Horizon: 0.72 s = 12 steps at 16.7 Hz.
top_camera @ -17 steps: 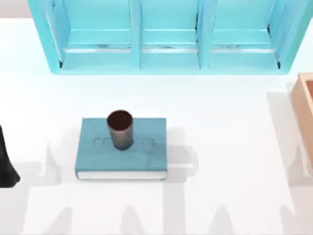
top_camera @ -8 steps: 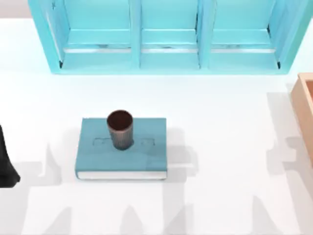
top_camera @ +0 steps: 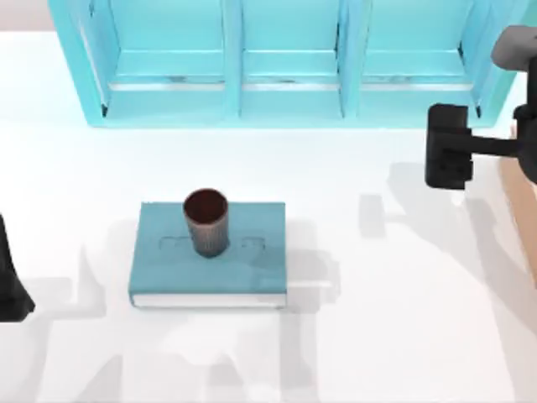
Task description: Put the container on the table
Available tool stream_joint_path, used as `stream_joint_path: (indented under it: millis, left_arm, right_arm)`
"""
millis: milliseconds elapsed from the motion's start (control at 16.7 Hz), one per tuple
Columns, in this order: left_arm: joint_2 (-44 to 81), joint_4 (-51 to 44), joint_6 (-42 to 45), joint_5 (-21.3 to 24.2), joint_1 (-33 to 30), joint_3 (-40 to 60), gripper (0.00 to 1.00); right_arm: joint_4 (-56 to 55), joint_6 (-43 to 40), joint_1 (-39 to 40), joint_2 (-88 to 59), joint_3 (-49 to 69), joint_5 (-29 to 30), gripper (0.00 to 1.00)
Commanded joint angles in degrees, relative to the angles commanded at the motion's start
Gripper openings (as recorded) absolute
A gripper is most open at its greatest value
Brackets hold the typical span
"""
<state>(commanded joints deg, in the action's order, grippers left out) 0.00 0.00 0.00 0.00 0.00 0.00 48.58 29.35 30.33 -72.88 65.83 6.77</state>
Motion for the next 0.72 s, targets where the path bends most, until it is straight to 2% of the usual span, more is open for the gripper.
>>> stream_joint_path:
  millis: [480,720]
  left_arm:
    - [0.0,0.0,0.0,0.0,0.0,0.0,1.0]
    - [0.0,0.0,0.0,0.0,0.0,0.0,1.0]
  right_arm:
    - [26.34,16.4,15.67,-41.84,50.3,3.36,1.0]
    - [34.86,21.78,20.68,-55.65,68.62,5.44,1.0]
